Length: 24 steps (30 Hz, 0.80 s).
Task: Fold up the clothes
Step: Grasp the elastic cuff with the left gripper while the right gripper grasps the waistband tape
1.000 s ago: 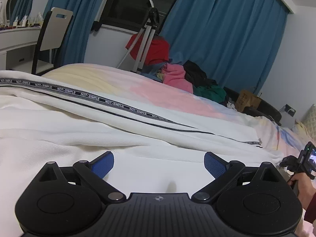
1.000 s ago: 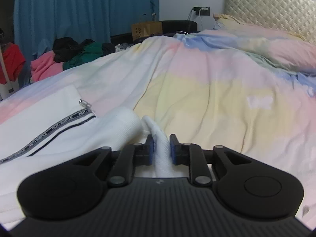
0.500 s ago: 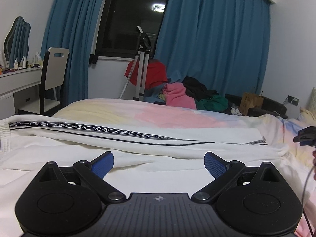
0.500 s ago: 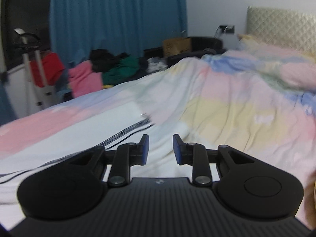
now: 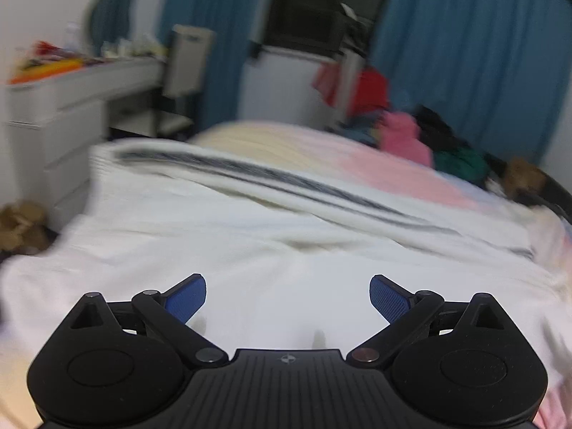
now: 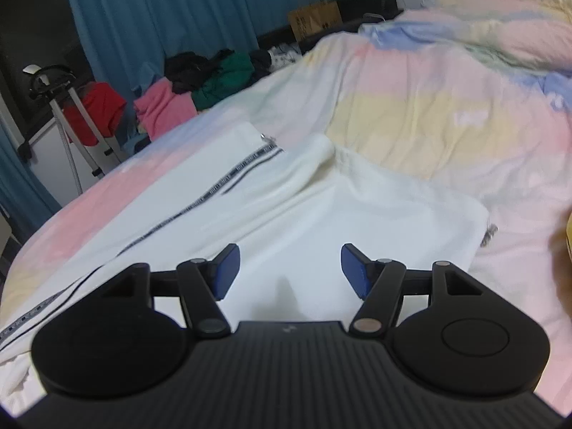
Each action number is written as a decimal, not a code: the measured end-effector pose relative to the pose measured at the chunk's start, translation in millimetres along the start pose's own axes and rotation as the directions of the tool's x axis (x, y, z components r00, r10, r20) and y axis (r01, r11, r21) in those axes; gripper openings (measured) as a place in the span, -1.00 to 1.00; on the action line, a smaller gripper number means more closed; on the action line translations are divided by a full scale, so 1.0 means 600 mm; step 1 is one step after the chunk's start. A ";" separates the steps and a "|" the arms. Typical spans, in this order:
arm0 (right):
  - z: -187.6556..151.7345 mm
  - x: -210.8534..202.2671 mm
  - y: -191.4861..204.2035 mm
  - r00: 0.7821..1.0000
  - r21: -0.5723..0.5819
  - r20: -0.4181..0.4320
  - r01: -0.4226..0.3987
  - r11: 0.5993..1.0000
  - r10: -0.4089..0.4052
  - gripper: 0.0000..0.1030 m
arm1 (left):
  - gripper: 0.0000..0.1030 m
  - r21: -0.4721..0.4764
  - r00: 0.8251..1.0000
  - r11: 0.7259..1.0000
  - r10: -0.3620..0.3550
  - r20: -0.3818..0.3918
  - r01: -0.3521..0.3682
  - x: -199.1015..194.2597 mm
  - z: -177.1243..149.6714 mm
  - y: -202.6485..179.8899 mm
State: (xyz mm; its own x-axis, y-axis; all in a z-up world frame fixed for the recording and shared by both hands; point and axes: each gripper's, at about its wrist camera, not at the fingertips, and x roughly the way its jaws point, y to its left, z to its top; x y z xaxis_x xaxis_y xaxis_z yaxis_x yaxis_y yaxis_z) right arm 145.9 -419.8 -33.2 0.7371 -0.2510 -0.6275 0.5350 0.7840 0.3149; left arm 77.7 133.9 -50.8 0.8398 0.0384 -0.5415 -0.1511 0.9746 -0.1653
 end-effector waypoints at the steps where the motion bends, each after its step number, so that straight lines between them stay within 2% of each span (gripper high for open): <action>1: 0.000 0.003 -0.004 1.000 0.010 -0.012 -0.006 1.000 0.006 0.26 | 0.93 -0.020 0.999 0.999 0.034 0.018 -0.034 -0.014 0.006 0.020; 4: 0.000 0.008 -0.017 0.999 0.036 -0.042 -0.017 0.999 0.019 0.26 | 0.93 -0.212 0.988 0.970 0.137 0.069 -0.120 -0.063 0.028 0.114; 7: 0.004 0.008 -0.027 0.999 0.043 -0.022 0.031 0.999 -0.030 0.26 | 0.92 -0.427 0.966 0.886 0.240 0.094 -0.179 -0.111 0.027 0.210; 11: 0.014 0.001 -0.053 0.993 0.106 0.029 0.107 0.989 -0.111 0.26 | 0.91 -0.585 0.942 0.781 0.325 0.083 -0.218 -0.150 0.008 0.290; 13: 0.016 -0.003 -0.076 0.987 0.177 0.047 0.145 0.973 -0.155 0.27 | 0.91 -0.661 0.953 0.722 0.301 0.032 -0.206 -0.150 0.000 0.319; 14: 0.018 -0.006 -0.087 0.982 0.213 0.055 0.164 0.963 -0.179 0.30 | 0.91 -0.680 0.958 0.706 0.287 0.018 -0.199 -0.150 -0.004 0.328; 16: 0.017 -0.012 -0.113 0.968 0.291 0.082 0.202 0.935 -0.235 0.67 | 0.91 -0.703 0.966 0.685 0.258 -0.010 -0.190 -0.146 -0.010 0.341; 17: 0.017 -0.014 -0.126 0.962 0.321 0.093 0.216 0.922 -0.257 0.71 | 0.91 -0.715 0.972 0.674 0.231 -0.033 -0.185 -0.138 -0.011 0.348; 20: 0.016 -0.017 -0.160 0.938 0.397 0.088 0.276 0.875 -0.336 0.71 | 0.90 -0.743 0.985 0.647 0.141 -0.101 -0.169 -0.116 -0.030 0.375; 22: 0.013 -0.018 -0.185 0.922 0.468 0.065 0.309 0.828 -0.381 0.71 | 0.89 -0.770 0.985 0.615 0.092 -0.145 -0.170 -0.096 -0.041 0.389; 24: 0.003 -0.017 -0.217 0.924 0.568 0.028 0.299 0.767 -0.381 0.71 | 0.84 -0.808 0.986 0.569 0.028 -0.163 -0.150 -0.083 -0.058 0.401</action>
State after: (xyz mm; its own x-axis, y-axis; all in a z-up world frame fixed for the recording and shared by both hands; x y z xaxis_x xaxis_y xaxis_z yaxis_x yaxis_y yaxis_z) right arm 69.3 -520.5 -66.4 0.4886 -0.5469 -0.6799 0.8653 0.2034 0.4582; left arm -18.7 359.0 -92.0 0.7391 0.0292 -0.6729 -0.6332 0.3707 -0.6794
